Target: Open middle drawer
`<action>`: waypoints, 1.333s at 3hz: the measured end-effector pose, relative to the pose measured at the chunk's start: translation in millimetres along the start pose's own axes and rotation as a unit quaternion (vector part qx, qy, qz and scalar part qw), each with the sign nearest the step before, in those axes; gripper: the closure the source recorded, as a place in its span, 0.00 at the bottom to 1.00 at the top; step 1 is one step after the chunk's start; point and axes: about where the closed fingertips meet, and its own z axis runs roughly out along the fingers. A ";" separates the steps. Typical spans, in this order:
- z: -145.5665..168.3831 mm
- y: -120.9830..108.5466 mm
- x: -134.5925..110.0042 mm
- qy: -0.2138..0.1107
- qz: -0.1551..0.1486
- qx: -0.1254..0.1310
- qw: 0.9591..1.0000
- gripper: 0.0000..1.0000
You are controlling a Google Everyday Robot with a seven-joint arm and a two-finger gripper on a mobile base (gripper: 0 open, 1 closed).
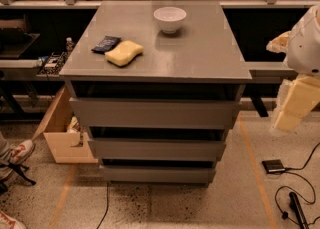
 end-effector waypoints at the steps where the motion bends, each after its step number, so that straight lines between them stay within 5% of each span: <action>1: 35.9 12.0 2.0 -0.014 -0.014 -0.015 1.000 0.00; 4: 149.0 48.3 10.4 -0.052 -0.017 -0.081 0.995 0.00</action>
Offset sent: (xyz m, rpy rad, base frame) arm 0.0034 0.0192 -0.1337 0.0754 0.1050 0.1022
